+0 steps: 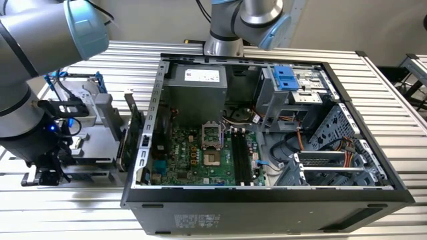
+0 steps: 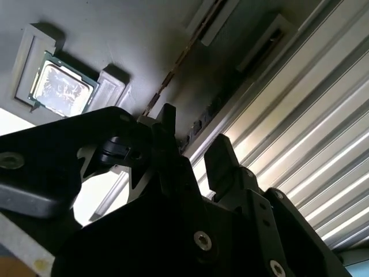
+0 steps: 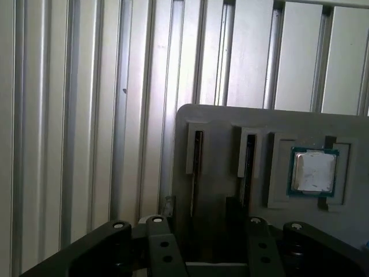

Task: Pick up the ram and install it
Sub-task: 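Pick up the ram and move it above insertion slot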

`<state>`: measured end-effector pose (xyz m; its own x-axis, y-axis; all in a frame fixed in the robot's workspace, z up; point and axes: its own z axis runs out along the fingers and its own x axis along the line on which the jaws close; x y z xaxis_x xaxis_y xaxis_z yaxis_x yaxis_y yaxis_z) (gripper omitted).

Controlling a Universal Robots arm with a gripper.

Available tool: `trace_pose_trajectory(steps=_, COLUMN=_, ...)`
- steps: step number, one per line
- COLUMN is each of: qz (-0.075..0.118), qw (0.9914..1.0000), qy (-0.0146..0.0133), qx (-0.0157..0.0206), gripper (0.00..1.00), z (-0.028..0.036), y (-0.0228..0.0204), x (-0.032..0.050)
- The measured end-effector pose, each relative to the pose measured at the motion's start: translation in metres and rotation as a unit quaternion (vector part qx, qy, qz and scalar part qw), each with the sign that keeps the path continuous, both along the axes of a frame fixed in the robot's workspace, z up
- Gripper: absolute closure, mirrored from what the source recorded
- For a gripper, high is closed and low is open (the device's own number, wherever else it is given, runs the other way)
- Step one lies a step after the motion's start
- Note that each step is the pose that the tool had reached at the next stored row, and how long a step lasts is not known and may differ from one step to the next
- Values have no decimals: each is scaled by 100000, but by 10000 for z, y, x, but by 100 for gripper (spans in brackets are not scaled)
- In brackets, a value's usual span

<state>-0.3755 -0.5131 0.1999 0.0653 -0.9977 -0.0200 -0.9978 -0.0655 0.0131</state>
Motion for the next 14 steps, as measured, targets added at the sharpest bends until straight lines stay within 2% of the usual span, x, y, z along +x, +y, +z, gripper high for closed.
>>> trace_pose_trajectory(steps=5, qz=-5, qw=100000, qy=3, qx=-3, gripper=0, z=-43, y=-4, x=-2)
trace_pose_trajectory(steps=14, qz=-13, qw=100000, qy=2, qx=0, gripper=0, z=-52, y=-12, x=-2)
